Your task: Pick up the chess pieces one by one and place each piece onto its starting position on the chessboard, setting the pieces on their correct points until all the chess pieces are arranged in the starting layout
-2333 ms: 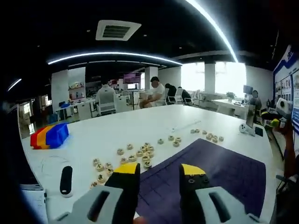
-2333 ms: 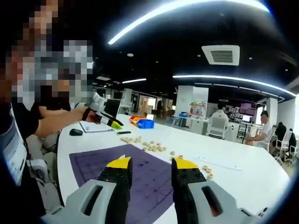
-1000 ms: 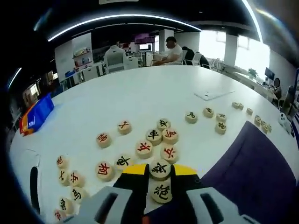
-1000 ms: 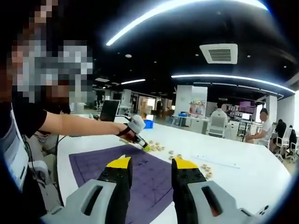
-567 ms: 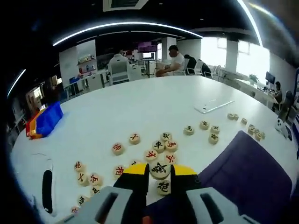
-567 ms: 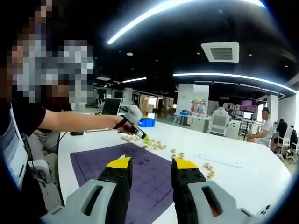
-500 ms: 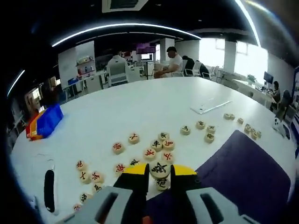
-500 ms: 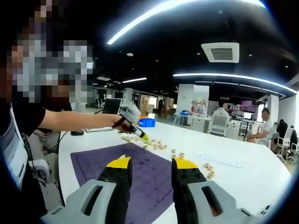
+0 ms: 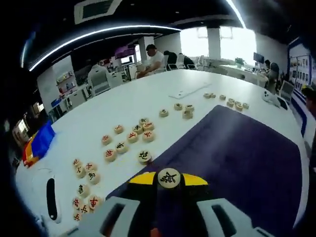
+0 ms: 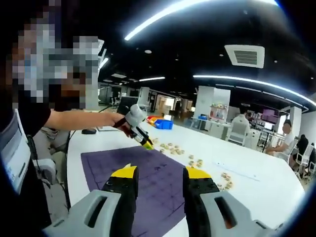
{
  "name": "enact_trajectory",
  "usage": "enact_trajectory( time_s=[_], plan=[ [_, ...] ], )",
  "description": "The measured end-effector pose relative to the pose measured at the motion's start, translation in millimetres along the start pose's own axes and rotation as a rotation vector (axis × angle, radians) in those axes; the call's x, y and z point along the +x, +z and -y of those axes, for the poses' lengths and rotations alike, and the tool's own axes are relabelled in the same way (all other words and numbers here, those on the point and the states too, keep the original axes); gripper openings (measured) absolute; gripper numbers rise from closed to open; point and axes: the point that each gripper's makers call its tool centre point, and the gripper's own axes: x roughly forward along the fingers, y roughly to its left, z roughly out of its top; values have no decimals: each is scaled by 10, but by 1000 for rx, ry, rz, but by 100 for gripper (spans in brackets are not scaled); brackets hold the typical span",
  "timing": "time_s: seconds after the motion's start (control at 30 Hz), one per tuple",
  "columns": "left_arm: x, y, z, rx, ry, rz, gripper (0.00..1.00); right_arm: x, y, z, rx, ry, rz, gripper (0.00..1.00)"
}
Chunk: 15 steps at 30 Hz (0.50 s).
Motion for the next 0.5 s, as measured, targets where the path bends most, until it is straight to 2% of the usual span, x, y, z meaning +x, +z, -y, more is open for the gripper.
enact_trajectory(
  time_s=[0.07,0.13,0.27,0.5],
  plan=[
    [47,-34,11,6,-9,2,20,-20,17,15,-4,-7,4,37],
    [95,-71,45,-36,-34,-2,20,-24,22,32,0,-11,9,37],
    [151,-204,62,-62,-33,-54,21,-6,-18,48,1,-11,-3,37],
    [193,-207,-19,-114,-26,-38,21,0,-17,30,-1,-5,-5,37]
  ],
)
